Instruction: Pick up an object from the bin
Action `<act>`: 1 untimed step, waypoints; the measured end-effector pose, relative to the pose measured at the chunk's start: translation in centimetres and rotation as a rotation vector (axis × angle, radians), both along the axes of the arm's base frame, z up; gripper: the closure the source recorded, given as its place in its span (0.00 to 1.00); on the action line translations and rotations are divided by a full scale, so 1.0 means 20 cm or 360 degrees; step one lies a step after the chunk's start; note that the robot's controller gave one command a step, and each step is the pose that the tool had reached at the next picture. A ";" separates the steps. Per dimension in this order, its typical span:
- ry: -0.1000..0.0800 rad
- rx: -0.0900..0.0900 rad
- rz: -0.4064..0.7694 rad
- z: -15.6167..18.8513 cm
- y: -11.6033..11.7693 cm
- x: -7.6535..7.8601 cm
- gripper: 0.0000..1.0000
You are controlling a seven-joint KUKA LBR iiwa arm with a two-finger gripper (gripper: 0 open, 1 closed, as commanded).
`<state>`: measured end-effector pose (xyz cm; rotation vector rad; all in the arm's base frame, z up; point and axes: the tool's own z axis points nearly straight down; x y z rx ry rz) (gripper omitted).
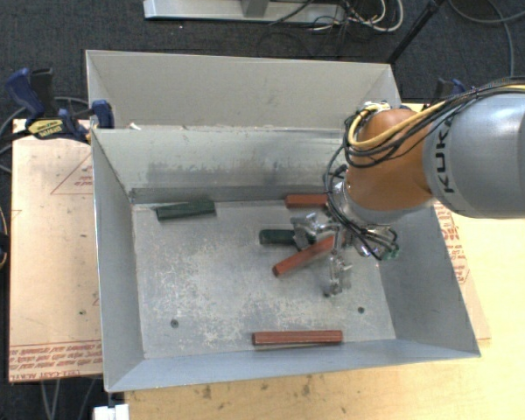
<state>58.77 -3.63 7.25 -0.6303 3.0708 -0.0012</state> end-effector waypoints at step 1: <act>0.0000 0.0002 0.0009 0.00 0.02 0.01 1.00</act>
Offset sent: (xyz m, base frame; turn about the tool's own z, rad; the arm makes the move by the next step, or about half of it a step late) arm 0.0000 0.0000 0.0000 0.0000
